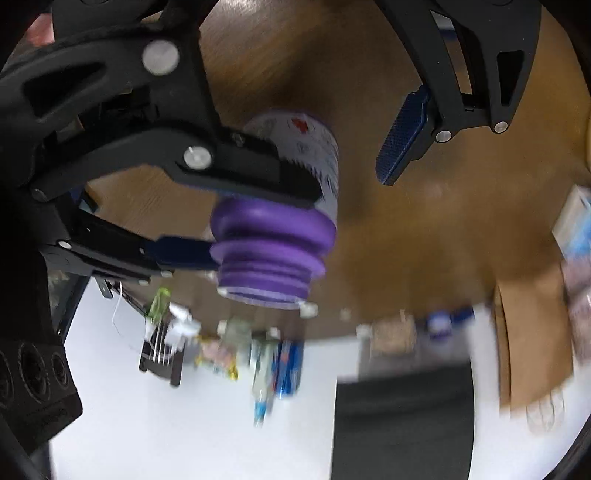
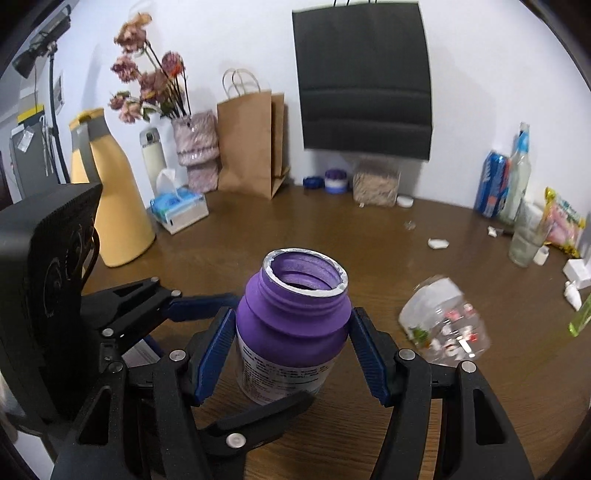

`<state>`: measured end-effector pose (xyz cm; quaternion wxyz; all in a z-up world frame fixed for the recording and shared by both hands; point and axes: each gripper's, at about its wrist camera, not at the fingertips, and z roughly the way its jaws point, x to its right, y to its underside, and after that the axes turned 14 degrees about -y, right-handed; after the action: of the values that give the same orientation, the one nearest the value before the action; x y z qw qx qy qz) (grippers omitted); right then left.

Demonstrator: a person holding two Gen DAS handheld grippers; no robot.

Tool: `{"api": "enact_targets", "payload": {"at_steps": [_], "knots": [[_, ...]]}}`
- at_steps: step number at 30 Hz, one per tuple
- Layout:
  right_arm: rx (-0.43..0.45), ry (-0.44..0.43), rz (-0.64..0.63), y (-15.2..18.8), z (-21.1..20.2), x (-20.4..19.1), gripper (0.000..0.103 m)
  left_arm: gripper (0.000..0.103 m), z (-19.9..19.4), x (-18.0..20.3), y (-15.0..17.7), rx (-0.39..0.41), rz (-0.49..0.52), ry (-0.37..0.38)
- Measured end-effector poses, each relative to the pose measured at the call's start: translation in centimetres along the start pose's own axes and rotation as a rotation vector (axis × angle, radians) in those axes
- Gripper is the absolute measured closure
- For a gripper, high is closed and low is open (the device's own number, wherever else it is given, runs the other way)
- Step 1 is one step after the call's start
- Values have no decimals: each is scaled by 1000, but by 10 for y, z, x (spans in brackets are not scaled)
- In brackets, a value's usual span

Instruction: Flip cup upright

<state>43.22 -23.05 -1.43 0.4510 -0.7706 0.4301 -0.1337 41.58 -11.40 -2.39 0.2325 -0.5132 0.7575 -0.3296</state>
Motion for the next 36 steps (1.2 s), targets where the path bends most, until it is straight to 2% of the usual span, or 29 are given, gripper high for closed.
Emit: {"api": "enact_targets", "payload": {"at_steps": [2, 6, 11, 13, 14, 15, 20, 22, 24, 27, 30, 33, 36], "knots": [[-26, -27, 8, 5, 12, 1, 35, 16, 7, -8, 9, -51, -31, 2], [-34, -66, 6, 15, 24, -4, 34, 16, 4, -11, 24, -39, -19, -51], [-63, -88, -17, 20, 28, -15, 34, 16, 9, -20, 35, -111, -43, -52], [-63, -87, -32, 20, 26, -20, 30, 16, 6, -19, 39, -118, -34, -80], [-60, -81, -39, 21, 23, -23, 24, 16, 3, -20, 40, -118, -31, -95], [-53, -74, -43, 21, 17, -27, 22, 16, -1, -19, 42, -117, -27, -107], [11, -83, -28, 18, -28, -33, 22, 15, -43, -28, 46, -108, -44, -101], [30, -61, -12, 17, -49, -31, 22, 11, -69, -34, 50, -83, -59, -102], [32, -25, 2, 20, -70, -27, 21, 4, -96, -43, 55, -24, -78, -167], [28, 25, 9, 26, -88, -24, 21, 0, -125, -55, 62, 20, -112, -277], [20, 52, 36, 34, -104, -22, 21, 0, -152, -72, 75, 61, -187, -377], [32, 50, 53, 43, -118, -26, 21, 0, -167, -81, 83, 62, -231, -408], [46, 49, 49, 50, -128, -36, 21, 0, -188, -74, 93, 89, -244, -420]]}}
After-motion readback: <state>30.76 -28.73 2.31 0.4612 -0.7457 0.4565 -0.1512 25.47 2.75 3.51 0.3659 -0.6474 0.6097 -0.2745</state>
